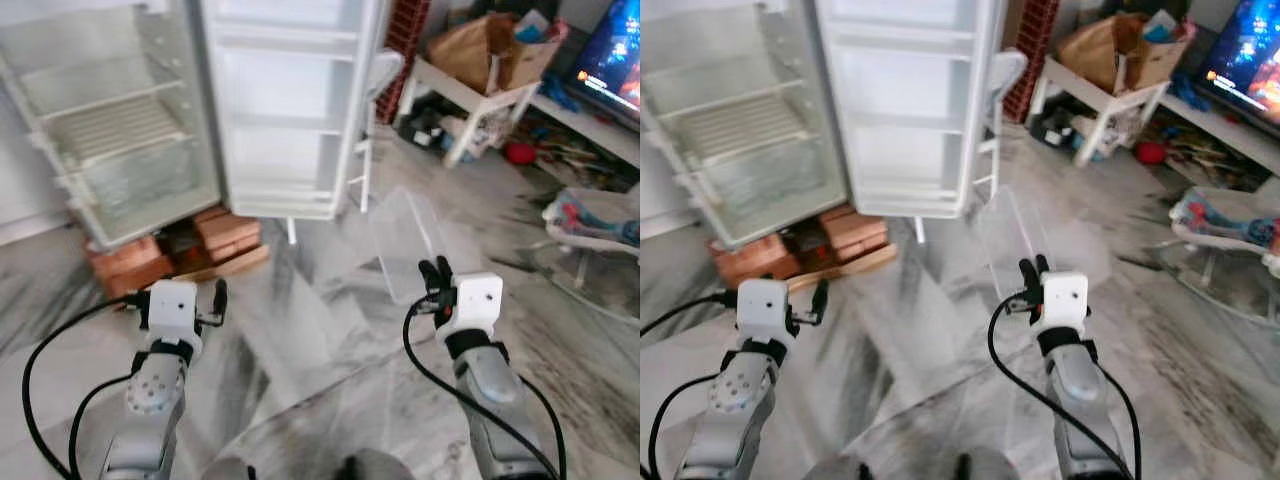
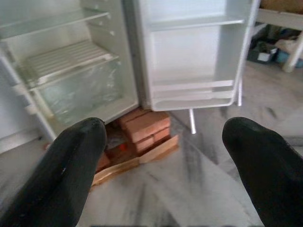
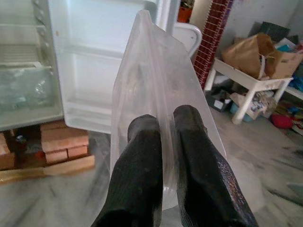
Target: Restocking fridge
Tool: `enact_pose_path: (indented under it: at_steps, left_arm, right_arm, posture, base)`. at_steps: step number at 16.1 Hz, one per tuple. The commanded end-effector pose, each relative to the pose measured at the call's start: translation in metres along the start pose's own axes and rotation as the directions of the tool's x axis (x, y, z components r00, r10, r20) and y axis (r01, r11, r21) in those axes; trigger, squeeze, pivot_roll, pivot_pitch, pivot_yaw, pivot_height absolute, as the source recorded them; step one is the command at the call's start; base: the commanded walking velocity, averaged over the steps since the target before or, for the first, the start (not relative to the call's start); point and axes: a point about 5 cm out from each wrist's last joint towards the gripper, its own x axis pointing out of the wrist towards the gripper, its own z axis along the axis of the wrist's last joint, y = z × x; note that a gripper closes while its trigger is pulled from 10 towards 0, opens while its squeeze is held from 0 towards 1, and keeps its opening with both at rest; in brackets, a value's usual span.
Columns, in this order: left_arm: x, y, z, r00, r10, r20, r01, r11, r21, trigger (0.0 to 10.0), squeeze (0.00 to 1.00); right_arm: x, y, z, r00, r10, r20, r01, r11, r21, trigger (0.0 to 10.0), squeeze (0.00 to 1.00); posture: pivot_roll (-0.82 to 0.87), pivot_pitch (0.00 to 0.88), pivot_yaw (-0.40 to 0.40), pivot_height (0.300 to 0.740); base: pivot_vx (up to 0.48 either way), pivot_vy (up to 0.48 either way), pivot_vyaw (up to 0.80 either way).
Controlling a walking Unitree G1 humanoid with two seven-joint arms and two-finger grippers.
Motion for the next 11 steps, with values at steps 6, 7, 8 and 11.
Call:
enact_pose_path:
  at_steps: [6, 7, 8, 11]
  left_arm:
    - [0.005, -0.012, 0.005, 0.997, -0.074, 0.025, 0.074, 0.997, 0.032, 10.0, 0.00]
    - [0.007, -0.014, 0.006, 0.996, -0.088, 0.028, 0.087, 0.995, 0.039, 10.0, 0.00]
    - [0.008, -0.015, 0.007, 0.995, -0.099, 0.027, 0.098, 0.994, 0.043, 10.0, 0.00]
    - [0.011, -0.017, 0.008, 0.990, -0.136, 0.025, 0.135, 0.989, 0.055, 10.0, 0.00]
  right_arm:
    - [0.003, -0.007, -0.001, 0.999, -0.036, 0.002, 0.036, 0.999, -0.001, 10.0, 0.00]
    - [0.003, -0.008, -0.001, 0.999, -0.051, 0.007, 0.051, 0.999, 0.002, 10.0, 0.00]
    - [0.003, -0.009, -0.001, 0.998, -0.063, 0.013, 0.063, 0.998, 0.009, 10.0, 0.00]
    - [0.002, -0.009, 0.000, 0.996, -0.086, 0.023, 0.086, 0.996, 0.004, 10.0, 0.00]
  posture:
    - [0.04, 0.082, -0.044, 0.740]
    - [0.03, 0.085, -0.025, 0.740]
    - [0.03, 0.087, -0.014, 0.740]
    - [0.02, 0.097, 0.022, 0.740]
  base:
    - [0.386, 0.137, 0.00]
    - [0.480, 0.000, 0.00]
    - [0.480, 0.000, 0.00]
    - [0.480, 0.000, 0.00]
